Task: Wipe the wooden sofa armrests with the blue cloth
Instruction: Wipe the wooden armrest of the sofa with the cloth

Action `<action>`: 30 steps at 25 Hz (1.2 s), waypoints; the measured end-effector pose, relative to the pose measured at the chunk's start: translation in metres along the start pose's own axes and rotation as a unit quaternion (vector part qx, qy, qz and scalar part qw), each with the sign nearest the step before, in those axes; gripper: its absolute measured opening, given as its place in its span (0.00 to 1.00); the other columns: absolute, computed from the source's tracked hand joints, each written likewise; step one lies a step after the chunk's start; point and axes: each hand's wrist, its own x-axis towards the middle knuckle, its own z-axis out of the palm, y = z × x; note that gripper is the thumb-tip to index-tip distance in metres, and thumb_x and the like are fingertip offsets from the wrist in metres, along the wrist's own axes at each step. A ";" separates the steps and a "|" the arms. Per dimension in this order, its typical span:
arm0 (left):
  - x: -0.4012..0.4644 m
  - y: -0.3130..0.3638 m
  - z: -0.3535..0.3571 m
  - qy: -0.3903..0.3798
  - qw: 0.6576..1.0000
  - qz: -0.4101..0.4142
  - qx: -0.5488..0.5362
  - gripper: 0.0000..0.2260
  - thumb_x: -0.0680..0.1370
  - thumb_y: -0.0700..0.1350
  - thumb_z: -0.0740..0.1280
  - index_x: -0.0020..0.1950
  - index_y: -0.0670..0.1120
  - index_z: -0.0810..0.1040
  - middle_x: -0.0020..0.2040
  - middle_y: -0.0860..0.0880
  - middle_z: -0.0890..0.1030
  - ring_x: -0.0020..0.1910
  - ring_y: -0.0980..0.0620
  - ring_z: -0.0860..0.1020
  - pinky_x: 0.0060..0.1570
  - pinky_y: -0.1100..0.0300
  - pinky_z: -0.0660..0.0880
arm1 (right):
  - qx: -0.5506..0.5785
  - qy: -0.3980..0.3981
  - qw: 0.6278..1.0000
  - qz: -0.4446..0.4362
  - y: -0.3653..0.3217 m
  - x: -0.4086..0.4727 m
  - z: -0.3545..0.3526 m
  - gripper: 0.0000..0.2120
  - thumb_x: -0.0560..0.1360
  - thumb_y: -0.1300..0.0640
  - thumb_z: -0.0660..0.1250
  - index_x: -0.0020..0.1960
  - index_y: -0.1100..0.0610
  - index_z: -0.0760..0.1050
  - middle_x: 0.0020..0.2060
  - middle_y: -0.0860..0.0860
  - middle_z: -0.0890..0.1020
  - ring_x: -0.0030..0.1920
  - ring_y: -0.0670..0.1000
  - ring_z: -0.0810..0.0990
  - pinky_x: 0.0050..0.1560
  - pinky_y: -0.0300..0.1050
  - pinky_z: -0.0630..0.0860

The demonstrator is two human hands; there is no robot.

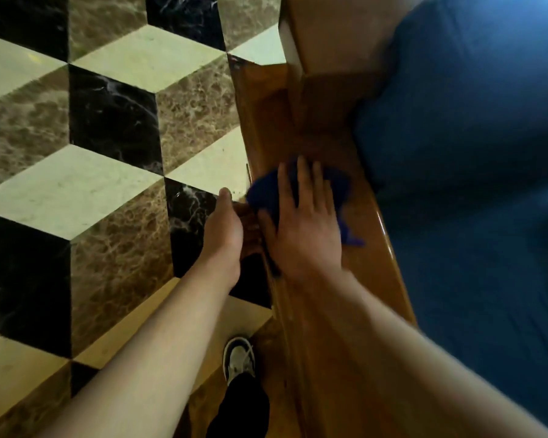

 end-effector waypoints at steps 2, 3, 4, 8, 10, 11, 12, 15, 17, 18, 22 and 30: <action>-0.001 0.009 -0.002 -0.022 1.000 -0.020 -0.001 0.29 0.80 0.66 0.53 0.50 0.47 0.84 0.40 0.45 0.88 0.37 0.46 0.87 0.36 0.51 0.82 | -0.018 -0.022 0.998 -0.050 0.013 -0.062 -0.003 0.34 0.83 0.36 0.50 0.84 0.51 0.49 0.84 0.56 0.49 0.84 0.59 0.45 0.81 0.62 0.53; 0.000 0.012 -0.003 -0.032 0.999 -0.025 0.009 0.28 0.81 0.66 0.52 0.50 0.48 0.83 0.40 0.46 0.88 0.37 0.46 0.87 0.39 0.50 0.81 | -0.022 -0.032 0.999 -0.033 0.022 -0.072 -0.003 0.36 0.82 0.33 0.49 0.84 0.50 0.48 0.84 0.55 0.48 0.84 0.57 0.45 0.82 0.60 0.50; 0.000 0.016 -0.004 -0.039 0.999 -0.023 0.019 0.27 0.81 0.65 0.52 0.49 0.48 0.83 0.39 0.46 0.88 0.39 0.45 0.87 0.42 0.49 0.81 | -0.017 -0.032 0.999 0.018 0.026 -0.067 -0.003 0.39 0.81 0.30 0.49 0.84 0.50 0.47 0.84 0.55 0.47 0.84 0.56 0.44 0.83 0.58 0.47; 0.002 0.030 -0.006 -0.054 0.998 -0.017 0.032 0.27 0.81 0.64 0.53 0.52 0.46 0.83 0.40 0.46 0.88 0.45 0.43 0.86 0.51 0.43 0.82 | 0.077 0.031 0.932 0.352 -0.006 0.003 -0.003 0.44 0.80 0.30 0.50 0.84 0.57 0.42 0.83 0.59 0.43 0.83 0.59 0.39 0.82 0.57 0.40; 0.004 0.034 -0.009 -0.068 0.997 -0.018 0.037 0.27 0.81 0.64 0.53 0.52 0.46 0.82 0.40 0.47 0.88 0.44 0.43 0.86 0.50 0.43 0.83 | 0.085 0.038 0.920 0.381 -0.021 0.015 0.002 0.41 0.82 0.34 0.50 0.84 0.58 0.43 0.83 0.59 0.43 0.83 0.60 0.39 0.82 0.58 0.40; 0.005 0.037 -0.010 -0.077 0.996 -0.019 0.036 0.27 0.81 0.64 0.53 0.50 0.45 0.82 0.41 0.47 0.88 0.43 0.43 0.86 0.50 0.43 0.83 | 0.056 0.034 0.941 0.332 -0.024 0.013 0.004 0.40 0.82 0.35 0.49 0.84 0.59 0.43 0.83 0.60 0.44 0.83 0.61 0.40 0.82 0.58 0.41; 0.007 0.039 -0.010 -0.084 0.996 -0.020 0.033 0.27 0.81 0.64 0.53 0.49 0.45 0.81 0.42 0.46 0.87 0.42 0.43 0.85 0.48 0.45 0.82 | 0.025 0.021 0.966 0.257 -0.023 0.011 0.005 0.39 0.83 0.36 0.49 0.83 0.59 0.44 0.83 0.59 0.45 0.83 0.61 0.41 0.82 0.57 0.43; 0.014 0.045 -0.005 -0.088 0.996 -0.009 0.008 0.26 0.82 0.64 0.53 0.50 0.46 0.82 0.46 0.44 0.86 0.43 0.43 0.84 0.45 0.48 0.82 | -0.060 -0.018 0.998 -0.005 -0.011 0.026 0.004 0.36 0.85 0.42 0.54 0.84 0.57 0.44 0.84 0.58 0.44 0.83 0.60 0.43 0.82 0.56 0.46; 0.020 0.054 0.001 -0.094 0.995 0.008 -0.015 0.23 0.82 0.62 0.54 0.51 0.49 0.82 0.43 0.46 0.87 0.44 0.44 0.84 0.43 0.50 0.82 | -0.096 -0.025 0.988 -0.115 -0.006 0.063 0.003 0.36 0.84 0.47 0.57 0.84 0.57 0.44 0.84 0.57 0.43 0.83 0.61 0.42 0.83 0.57 0.47; 0.023 0.061 0.004 -0.092 0.995 0.022 -0.026 0.21 0.82 0.62 0.55 0.51 0.50 0.82 0.42 0.47 0.87 0.44 0.44 0.85 0.42 0.50 0.81 | -0.099 -0.028 0.987 -0.126 -0.008 0.088 0.001 0.36 0.83 0.48 0.58 0.84 0.57 0.44 0.84 0.58 0.44 0.83 0.61 0.43 0.83 0.57 0.47; 0.038 0.098 0.013 -0.089 0.993 0.072 -0.032 0.18 0.81 0.62 0.56 0.53 0.52 0.78 0.47 0.46 0.86 0.46 0.43 0.85 0.47 0.45 0.83 | -0.092 -0.024 0.994 -0.049 -0.031 0.181 -0.009 0.40 0.80 0.43 0.60 0.84 0.58 0.47 0.83 0.60 0.49 0.83 0.64 0.47 0.81 0.60 0.48; -0.015 0.011 -0.002 -0.063 0.996 0.059 0.009 0.27 0.82 0.64 0.53 0.55 0.44 0.81 0.53 0.39 0.86 0.53 0.37 0.84 0.54 0.38 0.81 | -0.067 0.005 0.996 -0.057 -0.024 0.079 0.005 0.37 0.80 0.48 0.60 0.84 0.55 0.49 0.83 0.58 0.50 0.83 0.63 0.49 0.82 0.58 0.51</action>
